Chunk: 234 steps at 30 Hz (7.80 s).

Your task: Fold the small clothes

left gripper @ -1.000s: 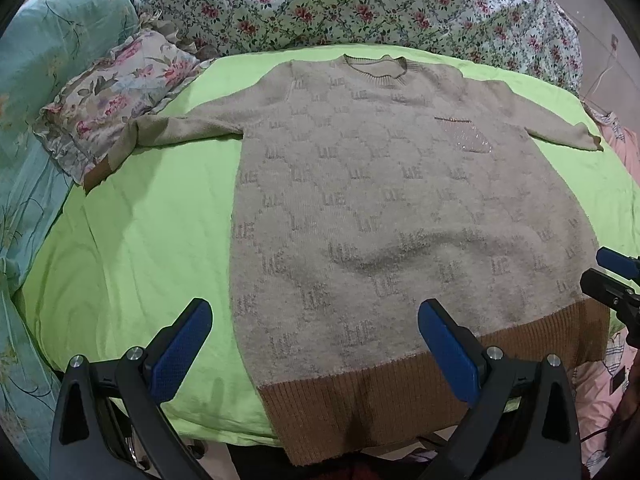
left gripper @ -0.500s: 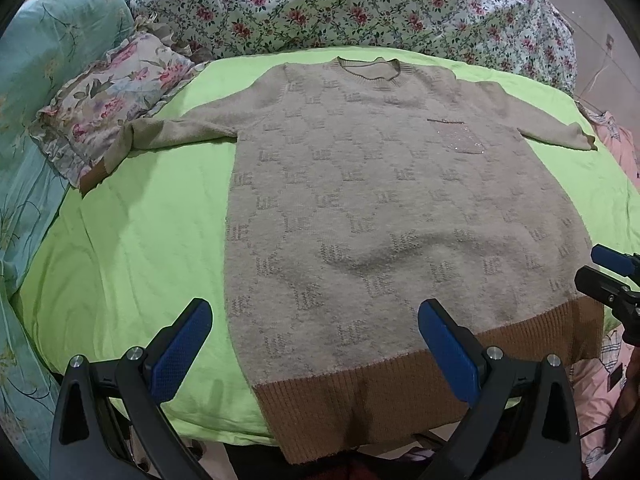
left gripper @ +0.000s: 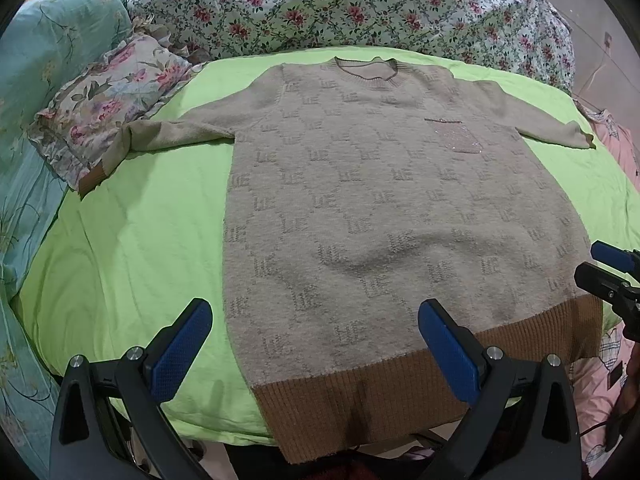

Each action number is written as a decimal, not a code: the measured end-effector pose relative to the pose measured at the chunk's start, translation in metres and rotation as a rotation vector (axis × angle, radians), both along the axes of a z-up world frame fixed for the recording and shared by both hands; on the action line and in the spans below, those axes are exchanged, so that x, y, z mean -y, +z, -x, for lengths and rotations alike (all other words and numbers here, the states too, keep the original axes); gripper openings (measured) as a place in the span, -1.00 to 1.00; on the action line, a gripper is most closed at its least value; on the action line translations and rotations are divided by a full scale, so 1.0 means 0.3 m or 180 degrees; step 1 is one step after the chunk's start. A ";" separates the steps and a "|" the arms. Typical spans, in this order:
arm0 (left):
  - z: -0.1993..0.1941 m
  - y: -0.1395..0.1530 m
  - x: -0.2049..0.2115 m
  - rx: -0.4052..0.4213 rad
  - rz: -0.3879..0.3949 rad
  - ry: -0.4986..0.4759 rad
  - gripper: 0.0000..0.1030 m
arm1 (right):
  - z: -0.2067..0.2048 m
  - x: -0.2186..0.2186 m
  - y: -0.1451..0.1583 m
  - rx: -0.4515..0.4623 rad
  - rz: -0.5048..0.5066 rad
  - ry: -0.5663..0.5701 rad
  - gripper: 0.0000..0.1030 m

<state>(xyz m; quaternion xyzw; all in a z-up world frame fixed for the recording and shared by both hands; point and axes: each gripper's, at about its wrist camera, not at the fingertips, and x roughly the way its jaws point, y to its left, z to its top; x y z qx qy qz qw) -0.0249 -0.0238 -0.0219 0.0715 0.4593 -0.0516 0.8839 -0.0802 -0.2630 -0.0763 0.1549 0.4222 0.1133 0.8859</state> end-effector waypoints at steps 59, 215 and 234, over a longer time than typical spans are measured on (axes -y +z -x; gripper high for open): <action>-0.190 -0.009 0.034 -0.0094 0.0192 -0.0045 1.00 | -0.095 0.271 -0.016 0.0043 -0.0185 -0.0498 0.61; -0.986 -0.264 -0.072 0.0053 0.1533 -0.0183 -0.84 | -1.032 0.557 -0.144 0.0206 -0.0623 -0.0818 -0.69; -0.820 -0.173 -0.702 0.0367 0.1897 0.1137 0.59 | -0.734 0.244 -0.111 -0.0010 -0.1089 -0.0124 -0.25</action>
